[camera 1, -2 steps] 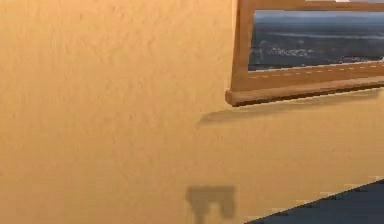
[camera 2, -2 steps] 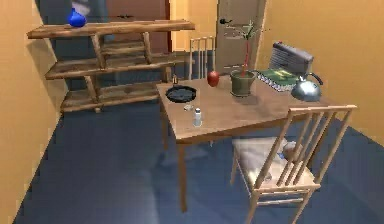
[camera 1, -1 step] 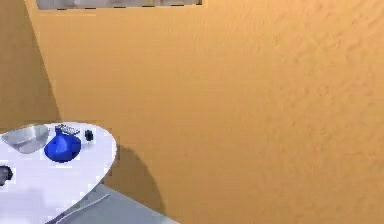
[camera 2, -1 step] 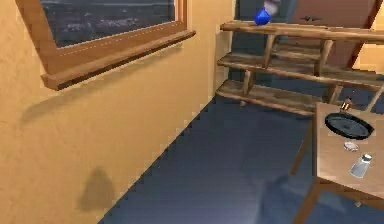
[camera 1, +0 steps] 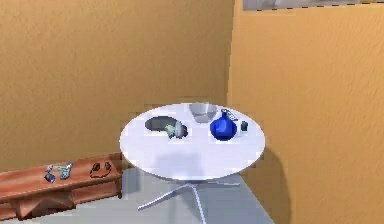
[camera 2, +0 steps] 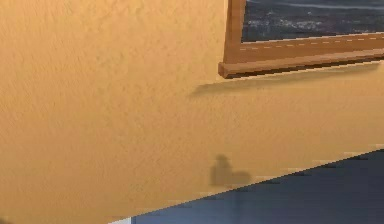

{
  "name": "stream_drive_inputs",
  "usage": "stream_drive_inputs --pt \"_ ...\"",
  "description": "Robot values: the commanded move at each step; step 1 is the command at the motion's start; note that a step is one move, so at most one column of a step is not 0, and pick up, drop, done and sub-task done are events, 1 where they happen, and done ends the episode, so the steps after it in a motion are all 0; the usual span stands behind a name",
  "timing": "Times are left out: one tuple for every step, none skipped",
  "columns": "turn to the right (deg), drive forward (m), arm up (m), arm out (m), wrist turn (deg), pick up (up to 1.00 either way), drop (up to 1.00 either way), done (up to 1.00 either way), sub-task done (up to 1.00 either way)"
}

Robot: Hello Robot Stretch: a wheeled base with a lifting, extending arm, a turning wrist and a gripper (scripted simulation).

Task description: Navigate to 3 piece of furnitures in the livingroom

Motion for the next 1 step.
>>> stream_drive_inputs --pt "0.0 0.00 0.00 0.00 0.0 0.00 0.00 0.00 1.00"
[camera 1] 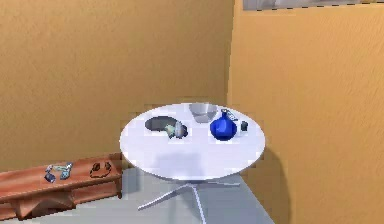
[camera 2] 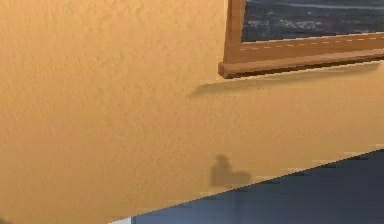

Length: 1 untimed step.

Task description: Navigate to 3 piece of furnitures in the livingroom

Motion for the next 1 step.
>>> stream_drive_inputs --pt "-39.0 0.00 0.00 0.00 0.0 0.00 0.00 0.00 0.00"
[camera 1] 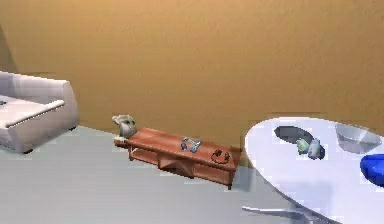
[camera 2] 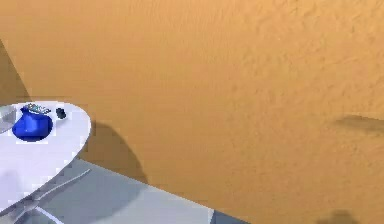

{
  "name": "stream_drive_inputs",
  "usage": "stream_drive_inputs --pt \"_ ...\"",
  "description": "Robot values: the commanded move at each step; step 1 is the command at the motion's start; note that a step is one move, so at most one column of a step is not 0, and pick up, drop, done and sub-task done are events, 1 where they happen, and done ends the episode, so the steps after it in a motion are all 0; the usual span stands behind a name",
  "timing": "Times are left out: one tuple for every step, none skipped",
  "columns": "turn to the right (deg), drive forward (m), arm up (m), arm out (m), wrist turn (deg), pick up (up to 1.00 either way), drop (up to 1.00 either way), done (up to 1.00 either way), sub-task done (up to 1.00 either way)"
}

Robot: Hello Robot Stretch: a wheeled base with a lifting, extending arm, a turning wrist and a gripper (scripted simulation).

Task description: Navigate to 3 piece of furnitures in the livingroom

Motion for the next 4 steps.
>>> stream_drive_inputs --pt "0.0 0.45 0.00 0.00 0.0 0.00 0.00 0.00 0.00" --pt "0.0 0.00 0.00 0.00 0.0 0.00 0.00 0.00 1.00" --pt "-45.0 0.00 0.00 0.00 0.0 0.00 0.00 0.00 0.00" --pt "-9.0 0.00 0.00 0.00 0.0 0.00 0.00 0.00 0.00"
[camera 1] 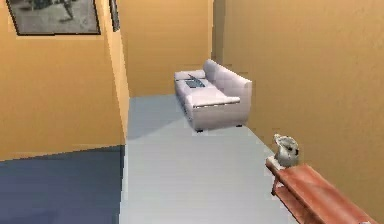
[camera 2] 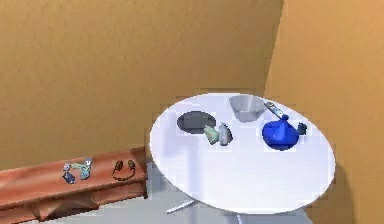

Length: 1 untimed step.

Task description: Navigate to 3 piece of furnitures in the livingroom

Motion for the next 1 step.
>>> stream_drive_inputs --pt "0.0 1.00 0.00 0.00 0.0 0.00 0.00 0.00 0.00"
